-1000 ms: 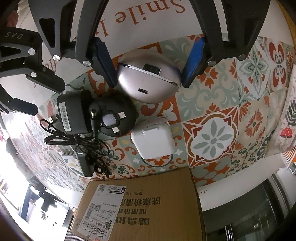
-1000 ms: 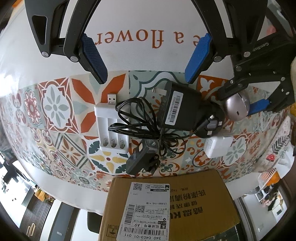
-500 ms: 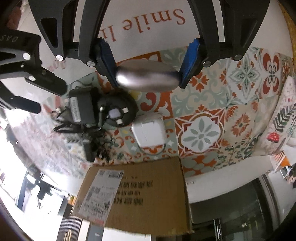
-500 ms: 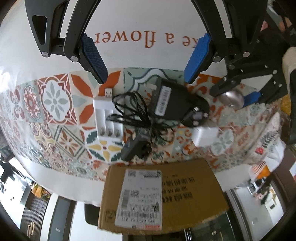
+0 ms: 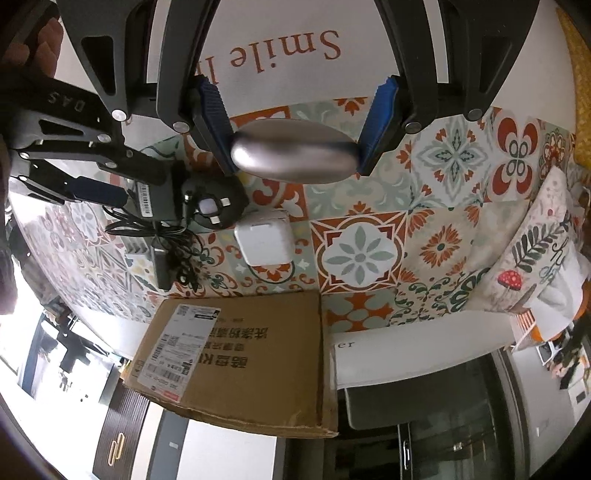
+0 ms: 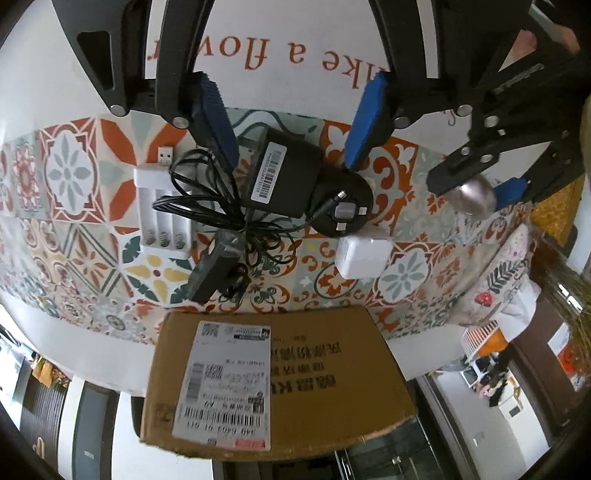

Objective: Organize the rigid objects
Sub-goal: 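Grasp the black power adapter with the right gripper while the left gripper holds the silver device, then lift and carry the silver device and black adapter over the cardboard box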

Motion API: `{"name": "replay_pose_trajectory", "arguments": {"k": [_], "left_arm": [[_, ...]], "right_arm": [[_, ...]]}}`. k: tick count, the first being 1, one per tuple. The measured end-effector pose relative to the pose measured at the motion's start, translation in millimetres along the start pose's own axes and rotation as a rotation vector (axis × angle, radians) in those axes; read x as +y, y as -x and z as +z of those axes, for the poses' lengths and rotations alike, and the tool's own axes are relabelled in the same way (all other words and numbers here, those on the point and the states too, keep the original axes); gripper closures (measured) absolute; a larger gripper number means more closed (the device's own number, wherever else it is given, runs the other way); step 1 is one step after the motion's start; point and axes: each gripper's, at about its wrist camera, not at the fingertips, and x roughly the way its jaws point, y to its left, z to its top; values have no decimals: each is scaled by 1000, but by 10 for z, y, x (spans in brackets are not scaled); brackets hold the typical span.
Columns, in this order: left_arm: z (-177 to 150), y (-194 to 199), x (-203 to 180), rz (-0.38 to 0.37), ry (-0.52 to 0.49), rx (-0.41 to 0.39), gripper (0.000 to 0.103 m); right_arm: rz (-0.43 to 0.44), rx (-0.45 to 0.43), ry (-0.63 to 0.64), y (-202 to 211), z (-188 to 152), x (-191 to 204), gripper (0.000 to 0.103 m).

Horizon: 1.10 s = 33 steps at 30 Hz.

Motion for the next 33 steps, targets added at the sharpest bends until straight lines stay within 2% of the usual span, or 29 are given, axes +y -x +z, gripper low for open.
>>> {"name": "replay_pose_trajectory", "arguments": {"k": [5, 22, 33], "left_arm": [[-29, -76, 76, -32, 34, 20, 39], [7, -139, 91, -19, 41, 33, 39], [16, -74, -8, -22, 23, 25, 39]], "right_arm": [[-18, 27, 22, -124, 38, 15, 48], [-13, 96, -10, -388, 71, -45, 48], [-1, 57, -31, -255, 5, -83, 48]]}}
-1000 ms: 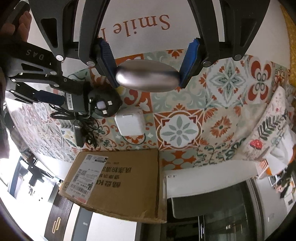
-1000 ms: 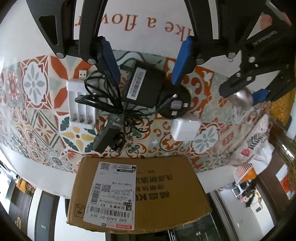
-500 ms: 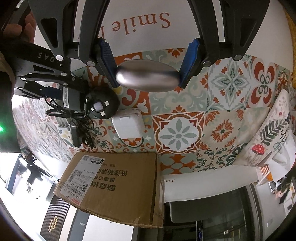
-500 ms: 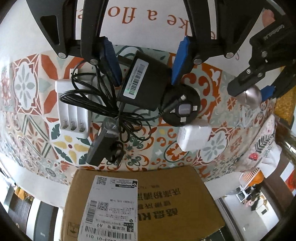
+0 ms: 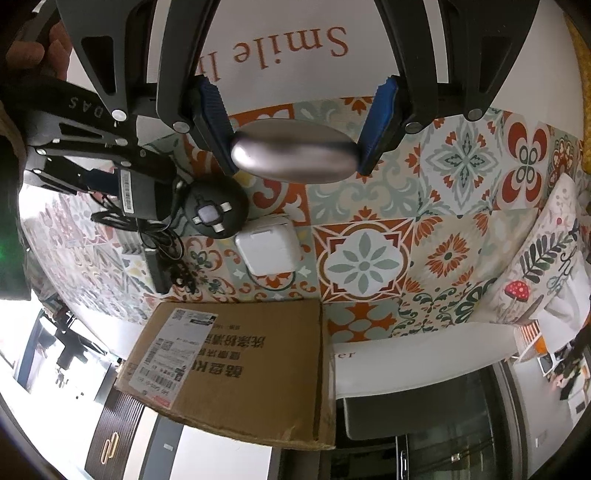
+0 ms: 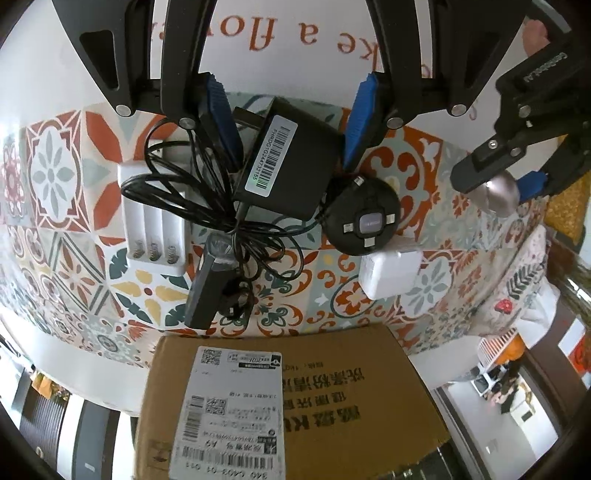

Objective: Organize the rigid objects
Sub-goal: 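Lift and carry the silver device and black adapter over the cardboard box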

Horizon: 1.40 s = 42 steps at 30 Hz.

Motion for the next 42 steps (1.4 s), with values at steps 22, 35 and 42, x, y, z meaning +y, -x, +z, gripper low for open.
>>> {"name": "replay_pose_trajectory", "arguments": {"k": [22, 35, 42], "left_arm": [[362, 518, -343, -33, -69, -136, 39], [836, 866, -487, -33, -97, -264, 39], [1127, 1006, -543, -30, -108, -325, 39]], "right_arm": [[51, -171, -12, 770, 68, -84, 48], [52, -303, -15, 1179, 426, -151, 48], [49, -367, -4, 1368, 667, -170, 48]]}}
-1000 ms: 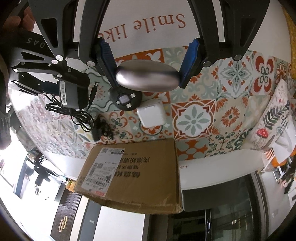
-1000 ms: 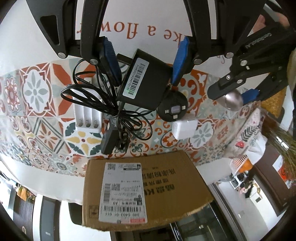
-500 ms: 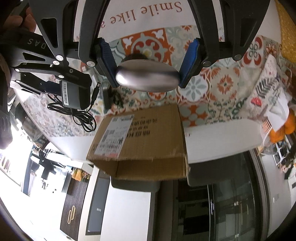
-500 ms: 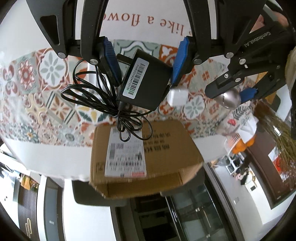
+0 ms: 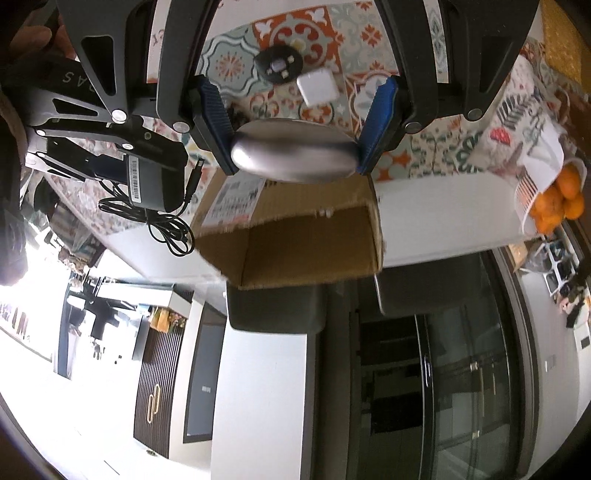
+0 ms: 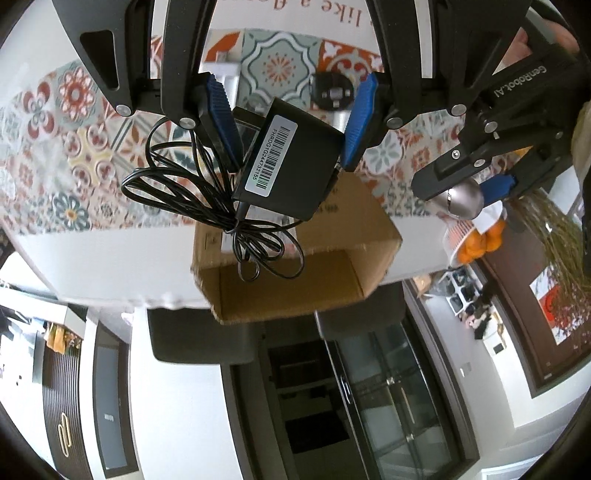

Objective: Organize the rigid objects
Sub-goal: 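Lift and carry the silver device and black adapter over the cardboard box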

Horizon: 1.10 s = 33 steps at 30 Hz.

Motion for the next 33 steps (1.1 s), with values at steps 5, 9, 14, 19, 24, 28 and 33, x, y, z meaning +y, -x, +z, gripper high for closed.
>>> {"name": "replay_pose_trajectory", "arguments": {"k": [5, 9, 14, 19, 24, 28, 33], "left_arm": [[226, 21, -7, 3, -7, -39, 39], [422, 11, -3, 5, -11, -68, 39], [629, -41, 15, 18, -21, -95, 39], [795, -173, 43, 29, -23, -102, 39], [932, -326, 55, 36, -21, -92, 39], [1012, -444, 77, 35, -15, -73, 39], [1068, -606, 102, 40, -11, -35, 39]], "right_arm": [[-3, -51, 18, 52, 238, 17, 48], [-4, -89, 33, 86, 423, 45, 48], [-2, -121, 48, 49, 670, 44, 48], [-12, -138, 65, -60, 870, 15, 48], [-16, -129, 79, -180, 1042, -10, 48], [-15, -114, 78, -277, 1144, -49, 48], [-28, -83, 99, -408, 1245, -66, 48]]}}
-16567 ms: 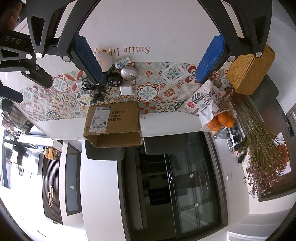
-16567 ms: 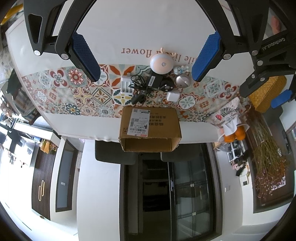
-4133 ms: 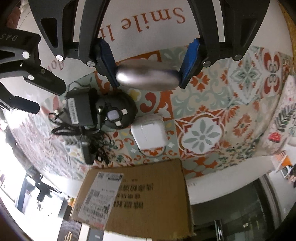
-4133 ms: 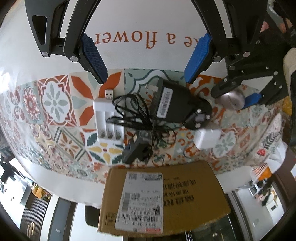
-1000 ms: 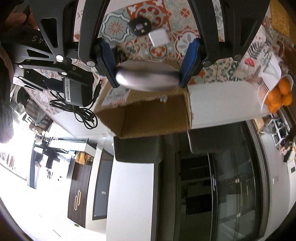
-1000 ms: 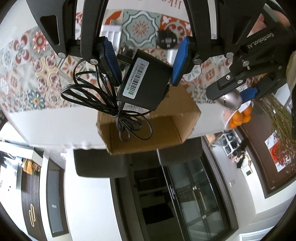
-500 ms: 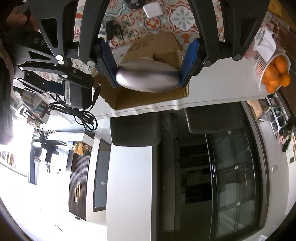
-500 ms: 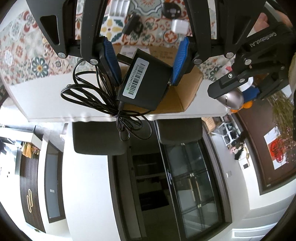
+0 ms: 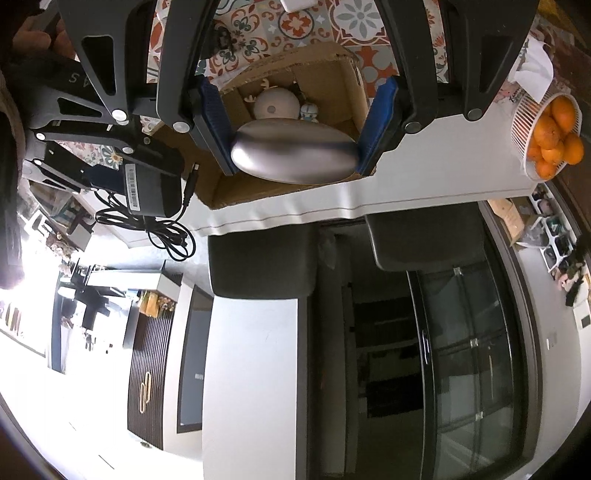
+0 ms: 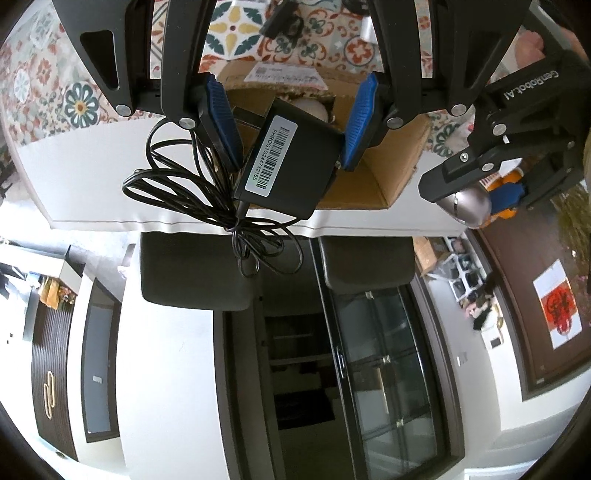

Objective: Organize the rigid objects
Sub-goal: 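Lift and carry the silver device and black adapter over the cardboard box, then open the left gripper to drop the silver device while the right gripper releases the adapter into the box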

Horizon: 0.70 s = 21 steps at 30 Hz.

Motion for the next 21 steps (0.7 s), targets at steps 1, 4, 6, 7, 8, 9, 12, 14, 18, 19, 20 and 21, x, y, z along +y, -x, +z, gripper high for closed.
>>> {"name": "replay_pose_trajectory", "arguments": {"k": [1, 4, 6, 7, 8, 9, 12, 14, 18, 19, 20, 21], "left_arm": [[8, -32, 1, 0, 3, 8, 39], [-10, -121, 36, -5, 17, 38, 39], [-24, -189, 65, -1, 25, 60, 39], [-28, -226, 79, 1, 29, 69, 39], [-28, -254, 99, 3, 31, 78, 39], [-32, -295, 106, 9, 33, 89, 39], [-41, -388, 150, 13, 38, 117, 39], [-50, -431, 174, 18, 40, 129, 39], [-66, -523, 263, 11, 79, 163, 39], [-59, -534, 282, 3, 89, 170, 39], [-65, -533, 286, 0, 95, 167, 38], [-65, -524, 292, 1, 98, 163, 36]], "right_arm": [[0, 7, 2, -28, 20, -5, 48], [23, 46, 4, -146, 63, -23, 48], [34, 77, 3, -231, 79, -27, 48], [39, 92, 6, -274, 83, -26, 48], [42, 106, 9, -328, 104, -35, 48], [42, 114, 12, -365, 108, -33, 48], [44, 141, 23, -472, 111, -26, 48], [37, 146, 38, -518, 112, -7, 61], [14, 140, 77, -541, 149, 53, 62], [11, 137, 80, -532, 158, 64, 62], [12, 133, 81, -517, 162, 78, 62], [3, 129, 91, -504, 164, 97, 62]]}}
